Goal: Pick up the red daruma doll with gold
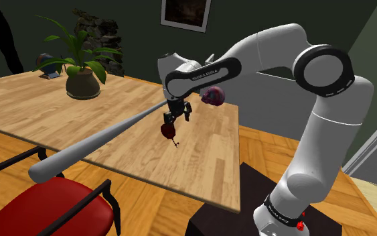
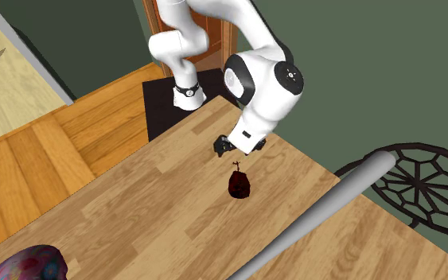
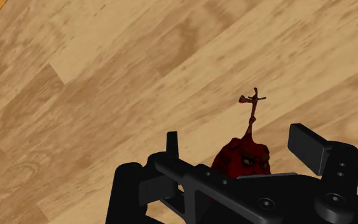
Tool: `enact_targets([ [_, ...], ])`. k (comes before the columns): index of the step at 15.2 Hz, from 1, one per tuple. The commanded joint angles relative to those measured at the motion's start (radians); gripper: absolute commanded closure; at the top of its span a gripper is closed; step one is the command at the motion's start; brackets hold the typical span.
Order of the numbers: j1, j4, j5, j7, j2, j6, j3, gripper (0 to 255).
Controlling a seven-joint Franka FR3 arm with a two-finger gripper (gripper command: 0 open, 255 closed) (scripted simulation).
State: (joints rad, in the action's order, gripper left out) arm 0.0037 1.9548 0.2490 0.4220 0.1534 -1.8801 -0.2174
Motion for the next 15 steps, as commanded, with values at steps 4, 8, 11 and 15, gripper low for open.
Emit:
enact_targets([
  [4,0.042,-0.204,0.087,0.090,0.227,0.047,0.011,0],
  [8,0.044,-0.185,0.096,0.103,0.251,0.005,0.015,0],
  [11,0.045,-0.173,0.103,0.114,0.271,-0.025,0.018,0],
  [15,0.045,-0.172,0.105,0.115,0.276,-0.030,0.019,255],
])
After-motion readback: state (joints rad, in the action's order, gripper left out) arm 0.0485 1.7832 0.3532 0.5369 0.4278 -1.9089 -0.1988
